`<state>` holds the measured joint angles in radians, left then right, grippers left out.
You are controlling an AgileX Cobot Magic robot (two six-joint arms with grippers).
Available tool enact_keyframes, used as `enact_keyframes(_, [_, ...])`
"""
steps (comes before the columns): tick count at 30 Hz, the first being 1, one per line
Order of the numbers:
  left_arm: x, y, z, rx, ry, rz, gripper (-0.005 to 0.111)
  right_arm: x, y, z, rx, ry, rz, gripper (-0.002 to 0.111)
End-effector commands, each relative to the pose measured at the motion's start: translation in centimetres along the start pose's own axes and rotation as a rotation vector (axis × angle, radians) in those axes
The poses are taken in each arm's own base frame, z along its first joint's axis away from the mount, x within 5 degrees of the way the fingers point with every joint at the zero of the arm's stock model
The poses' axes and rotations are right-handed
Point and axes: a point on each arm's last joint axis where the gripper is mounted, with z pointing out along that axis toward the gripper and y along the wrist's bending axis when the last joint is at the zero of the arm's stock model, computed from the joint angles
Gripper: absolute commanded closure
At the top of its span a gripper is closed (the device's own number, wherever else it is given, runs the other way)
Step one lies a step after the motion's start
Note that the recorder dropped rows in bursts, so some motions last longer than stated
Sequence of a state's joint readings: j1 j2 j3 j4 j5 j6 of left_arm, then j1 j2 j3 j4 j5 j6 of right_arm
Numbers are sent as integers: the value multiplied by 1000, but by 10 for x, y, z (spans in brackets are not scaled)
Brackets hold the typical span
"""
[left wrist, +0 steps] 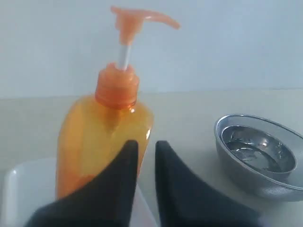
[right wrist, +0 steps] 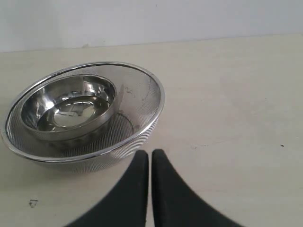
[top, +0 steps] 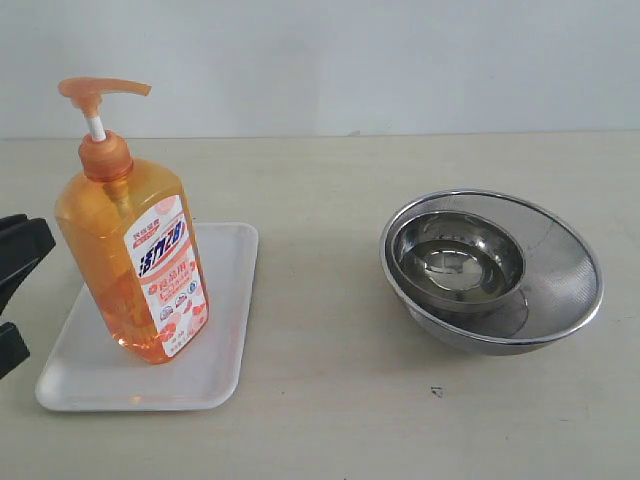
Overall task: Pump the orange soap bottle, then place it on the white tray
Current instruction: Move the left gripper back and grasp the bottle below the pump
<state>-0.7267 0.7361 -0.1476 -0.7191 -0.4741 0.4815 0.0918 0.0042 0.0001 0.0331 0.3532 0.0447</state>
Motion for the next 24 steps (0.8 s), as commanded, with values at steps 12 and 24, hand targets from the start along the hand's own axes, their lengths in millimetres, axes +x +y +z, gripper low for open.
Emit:
enact_keyframes(12, [-5,3,18,-100,-141,154,39,-1,0,0,2,-16,-2,109])
enact_keyframes(24, [-27,-9,40,-87,-215,181,35,-1,0,0,2,-16,-2,109])
